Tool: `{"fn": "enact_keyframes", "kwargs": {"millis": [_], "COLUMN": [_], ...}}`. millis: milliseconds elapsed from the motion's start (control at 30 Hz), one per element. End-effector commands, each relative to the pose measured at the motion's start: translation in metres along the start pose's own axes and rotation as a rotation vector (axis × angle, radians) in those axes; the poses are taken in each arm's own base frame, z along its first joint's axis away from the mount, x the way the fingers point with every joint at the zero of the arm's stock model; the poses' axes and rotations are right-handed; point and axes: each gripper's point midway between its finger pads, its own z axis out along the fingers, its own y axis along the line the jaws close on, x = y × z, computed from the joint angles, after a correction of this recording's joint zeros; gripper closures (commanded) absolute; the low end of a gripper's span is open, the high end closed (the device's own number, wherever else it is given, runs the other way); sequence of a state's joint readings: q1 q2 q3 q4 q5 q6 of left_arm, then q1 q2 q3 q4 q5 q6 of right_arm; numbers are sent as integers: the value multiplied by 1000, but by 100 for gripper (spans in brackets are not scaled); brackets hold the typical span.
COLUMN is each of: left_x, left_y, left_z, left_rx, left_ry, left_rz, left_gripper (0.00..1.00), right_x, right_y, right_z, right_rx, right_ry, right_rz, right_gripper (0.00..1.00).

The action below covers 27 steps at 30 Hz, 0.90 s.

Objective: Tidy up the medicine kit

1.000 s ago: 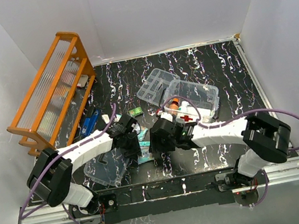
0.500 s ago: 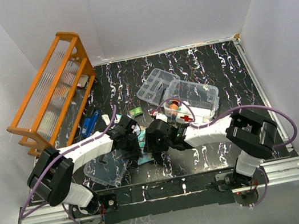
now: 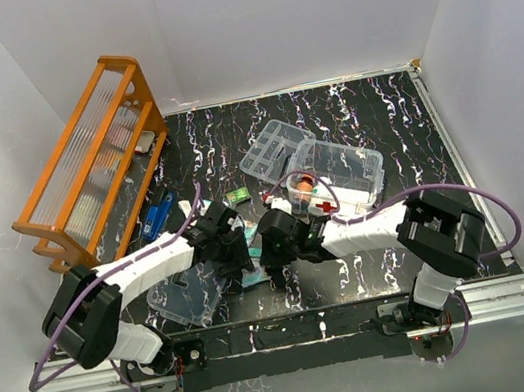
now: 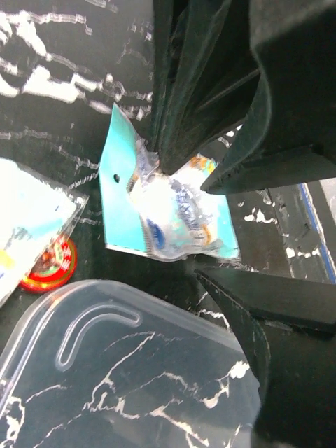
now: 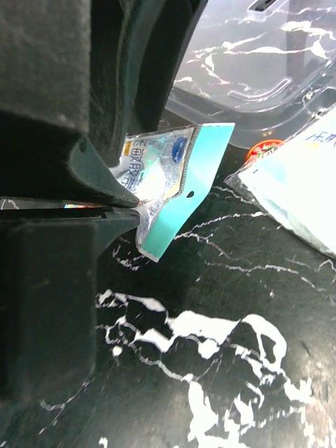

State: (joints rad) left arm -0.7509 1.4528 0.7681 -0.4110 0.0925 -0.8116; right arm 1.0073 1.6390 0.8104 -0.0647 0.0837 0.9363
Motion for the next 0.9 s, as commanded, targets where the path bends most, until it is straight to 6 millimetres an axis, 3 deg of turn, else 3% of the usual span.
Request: {"fn": "enact_keyframes", "kwargs": {"millis": [0,100,233,400,533,700,867], "left_x": [-15,-27,-46,-64,-70,-70,-68], "left_y": [-31,-34,-37,-41,-42,-33,-11], "left_z": [-38,-60,-93,-127,-142,-146,-146], "left_rx": [157,189,227,262,287,278,194], "left_ry": [-94,-163,-272,-401,-467,-512,-543], "left_rz": [85,109,110,120,133,110,89], "left_gripper": [50,43,41,39,38,36,36], "right_x": [-28,-47,-73,-119,-158,-197,-207], "right_y": [5,12,13,1,-26,-72,-122], "right_z": [-26,-50,-82,-131,-170,-208,-232], "right_rx": [42,31,38,93,175,313,457], "right_ry": [-86,-156,-237,-368,-462,-528,-516], "right_rz": [-65,-62,-35,-5,9,28,57], "right_gripper": [100,100,100,100,100,100,100]}}
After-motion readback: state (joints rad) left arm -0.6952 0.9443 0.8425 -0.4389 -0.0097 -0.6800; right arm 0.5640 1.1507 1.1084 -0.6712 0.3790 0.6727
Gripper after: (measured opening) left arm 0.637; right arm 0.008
